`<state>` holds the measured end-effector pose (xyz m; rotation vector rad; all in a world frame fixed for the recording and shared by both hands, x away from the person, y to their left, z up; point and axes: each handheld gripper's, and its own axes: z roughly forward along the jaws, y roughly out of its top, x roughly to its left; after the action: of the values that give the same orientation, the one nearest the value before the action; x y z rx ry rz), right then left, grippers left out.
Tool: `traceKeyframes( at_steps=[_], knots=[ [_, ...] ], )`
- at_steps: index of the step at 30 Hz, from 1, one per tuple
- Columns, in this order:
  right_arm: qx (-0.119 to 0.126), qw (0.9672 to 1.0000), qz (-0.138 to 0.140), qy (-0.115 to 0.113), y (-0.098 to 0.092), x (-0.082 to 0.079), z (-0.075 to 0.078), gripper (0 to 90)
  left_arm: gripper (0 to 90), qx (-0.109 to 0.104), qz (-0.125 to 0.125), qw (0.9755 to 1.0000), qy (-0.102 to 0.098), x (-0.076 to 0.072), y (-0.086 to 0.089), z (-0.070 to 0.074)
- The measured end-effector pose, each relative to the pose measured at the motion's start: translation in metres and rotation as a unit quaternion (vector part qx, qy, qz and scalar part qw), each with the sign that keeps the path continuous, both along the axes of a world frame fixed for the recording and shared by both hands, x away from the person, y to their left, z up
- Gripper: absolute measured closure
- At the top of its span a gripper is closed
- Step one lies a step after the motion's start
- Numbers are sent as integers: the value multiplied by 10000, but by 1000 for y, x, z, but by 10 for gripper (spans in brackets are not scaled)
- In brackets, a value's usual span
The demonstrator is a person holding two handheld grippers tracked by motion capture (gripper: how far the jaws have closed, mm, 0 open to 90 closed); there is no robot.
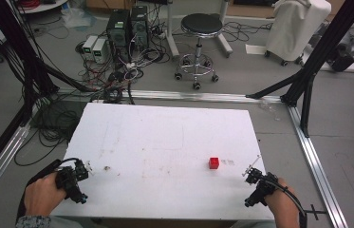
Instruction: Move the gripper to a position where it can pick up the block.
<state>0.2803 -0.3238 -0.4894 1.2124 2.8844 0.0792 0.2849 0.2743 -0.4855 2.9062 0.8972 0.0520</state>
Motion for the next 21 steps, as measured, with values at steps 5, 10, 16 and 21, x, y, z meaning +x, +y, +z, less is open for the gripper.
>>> traceKeyframes(
  at_steps=[5, 10, 16, 21],
  knots=[
    [5, 10000, -15, 4, -1, 0, -1, 107, 228, 2, -7, 10000, 8, 0, 1, 1],
    [6, 10000, -24, 8, -1, 0, 0, 107, 228, 16, -17, 10000, 7, 1, 1, 0],
    [-21, 10000, -15, -7, -1, 0, 0, 107, 228, 3, -18, 10000, 24, 1, 1, 0],
    [2, 10000, -10, -23, 0, 0, 0, 107, 229, 17, 1, 10000, 22, 1, 1, 0]
  ],
)
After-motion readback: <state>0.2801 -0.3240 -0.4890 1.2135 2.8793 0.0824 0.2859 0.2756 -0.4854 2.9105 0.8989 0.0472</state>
